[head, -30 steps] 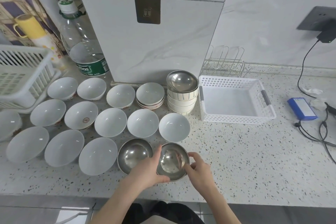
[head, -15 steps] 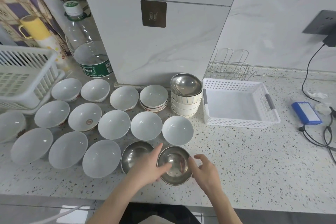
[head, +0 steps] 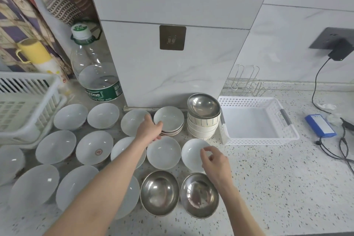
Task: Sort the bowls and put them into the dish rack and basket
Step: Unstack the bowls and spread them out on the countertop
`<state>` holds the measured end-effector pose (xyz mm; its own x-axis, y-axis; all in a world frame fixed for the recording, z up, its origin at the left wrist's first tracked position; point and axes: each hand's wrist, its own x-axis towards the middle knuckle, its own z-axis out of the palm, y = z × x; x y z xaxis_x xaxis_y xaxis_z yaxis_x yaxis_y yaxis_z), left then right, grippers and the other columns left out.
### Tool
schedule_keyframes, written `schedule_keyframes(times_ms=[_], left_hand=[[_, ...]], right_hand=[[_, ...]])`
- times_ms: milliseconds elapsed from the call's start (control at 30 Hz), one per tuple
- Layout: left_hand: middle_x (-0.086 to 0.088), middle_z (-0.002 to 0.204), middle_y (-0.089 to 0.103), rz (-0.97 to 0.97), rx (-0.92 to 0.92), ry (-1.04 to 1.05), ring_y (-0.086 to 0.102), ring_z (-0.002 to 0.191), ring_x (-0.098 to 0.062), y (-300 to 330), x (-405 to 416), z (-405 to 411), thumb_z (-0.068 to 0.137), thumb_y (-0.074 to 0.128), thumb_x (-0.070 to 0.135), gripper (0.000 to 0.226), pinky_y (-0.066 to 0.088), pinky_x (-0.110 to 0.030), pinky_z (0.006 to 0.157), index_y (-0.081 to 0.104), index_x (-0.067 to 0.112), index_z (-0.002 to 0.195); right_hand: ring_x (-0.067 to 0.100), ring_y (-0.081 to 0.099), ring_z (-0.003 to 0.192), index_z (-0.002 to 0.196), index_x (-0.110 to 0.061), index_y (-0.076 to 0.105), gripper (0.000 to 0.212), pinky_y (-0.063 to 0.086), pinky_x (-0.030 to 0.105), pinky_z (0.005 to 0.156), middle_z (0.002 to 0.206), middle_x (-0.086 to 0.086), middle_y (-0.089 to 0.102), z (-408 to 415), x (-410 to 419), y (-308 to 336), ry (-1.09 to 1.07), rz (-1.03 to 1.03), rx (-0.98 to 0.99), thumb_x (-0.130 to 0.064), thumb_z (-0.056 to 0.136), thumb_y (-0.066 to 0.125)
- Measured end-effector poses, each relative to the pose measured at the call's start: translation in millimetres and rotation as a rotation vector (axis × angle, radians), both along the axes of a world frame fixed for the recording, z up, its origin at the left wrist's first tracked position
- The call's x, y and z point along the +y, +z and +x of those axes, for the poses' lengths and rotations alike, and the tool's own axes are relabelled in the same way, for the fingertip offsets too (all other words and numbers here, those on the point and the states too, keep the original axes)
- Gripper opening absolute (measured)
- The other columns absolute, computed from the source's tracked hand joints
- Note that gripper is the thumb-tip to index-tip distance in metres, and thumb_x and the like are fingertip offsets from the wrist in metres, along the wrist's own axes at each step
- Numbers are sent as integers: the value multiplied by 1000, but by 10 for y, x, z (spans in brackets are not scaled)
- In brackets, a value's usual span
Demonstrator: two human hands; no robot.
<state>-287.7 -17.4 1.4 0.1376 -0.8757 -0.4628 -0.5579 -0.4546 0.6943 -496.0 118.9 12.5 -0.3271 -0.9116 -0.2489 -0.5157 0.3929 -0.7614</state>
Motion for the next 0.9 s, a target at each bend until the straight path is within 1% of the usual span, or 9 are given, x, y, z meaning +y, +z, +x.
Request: schedule_keyframes(times_ms=[167, 300, 433, 567, 633, 733, 800, 833, 900], left_hand=[[-13, 96, 72, -9, 38, -53, 53, 28, -4, -114, -124, 70, 89, 53, 25, 65, 32, -13, 29, 28, 25, 149], [-7, 81, 71, -23, 133, -89, 62, 37, -8, -135, -165, 91, 88, 50, 18, 41, 34, -16, 31, 49, 30, 127], [-5, 82, 70, -48, 218, -79, 69, 47, -15, -156, -205, 122, 86, 50, 14, 37, 34, -19, 32, 54, 30, 119], [-3, 77, 66, -95, 246, -90, 56, 33, -8, -178, -218, 163, 85, 49, 13, 41, 33, -19, 31, 52, 35, 120], [-4, 76, 65, -100, 227, -112, 51, 31, -9, -177, -228, 183, 85, 48, 15, 46, 33, -20, 31, 49, 39, 124], [1, 77, 65, -95, 168, -183, 59, 39, -12, -138, -256, 200, 85, 47, 16, 45, 35, -20, 32, 48, 37, 124], [3, 74, 67, -91, 136, -235, 65, 48, -15, -90, -285, 209, 83, 45, 17, 44, 41, -23, 40, 48, 37, 122], [2, 69, 69, -85, 131, -258, 68, 53, -19, -67, -298, 210, 82, 44, 18, 44, 43, -24, 43, 46, 38, 121], [2, 58, 69, -78, 148, -273, 70, 56, -20, -27, -316, 213, 82, 42, 18, 44, 41, -21, 40, 44, 41, 119]], right_hand=[[11, 65, 74, 112, -24, 64, 29, 46, 22, 59, 75, -3, 68, 191, -62, -11, 15, 34, 25, -42, 93, 51], [11, 65, 69, 105, -27, 65, 23, 47, 23, 58, 69, -1, 68, 275, -73, -10, -6, 60, 35, -40, 92, 52], [11, 66, 69, 102, -26, 66, 19, 48, 22, 57, 67, 1, 69, 346, -143, 3, -15, 72, 21, -34, 92, 52], [1, 60, 62, 96, -28, 66, 14, 38, 17, 53, 61, -2, 68, 430, -315, 45, -12, 73, 30, -30, 92, 53], [-2, 58, 56, 91, -31, 64, 12, 36, 15, 52, 59, -3, 68, 473, -420, 74, 0, 94, 42, -30, 92, 52], [-13, 56, 58, 90, -35, 60, 10, 30, 8, 47, 60, -6, 70, 521, -537, 113, 18, 132, 60, -31, 92, 51], [-18, 54, 59, 91, -36, 61, 11, 27, 8, 47, 60, -9, 70, 546, -587, 126, 19, 153, 74, -33, 91, 51], [-16, 55, 59, 93, -36, 62, 12, 28, 10, 49, 61, -10, 69, 555, -607, 127, 17, 162, 79, -34, 91, 51], [-7, 58, 59, 96, -34, 64, 15, 32, 14, 51, 61, -9, 70, 575, -646, 116, 11, 167, 74, -34, 90, 51]])
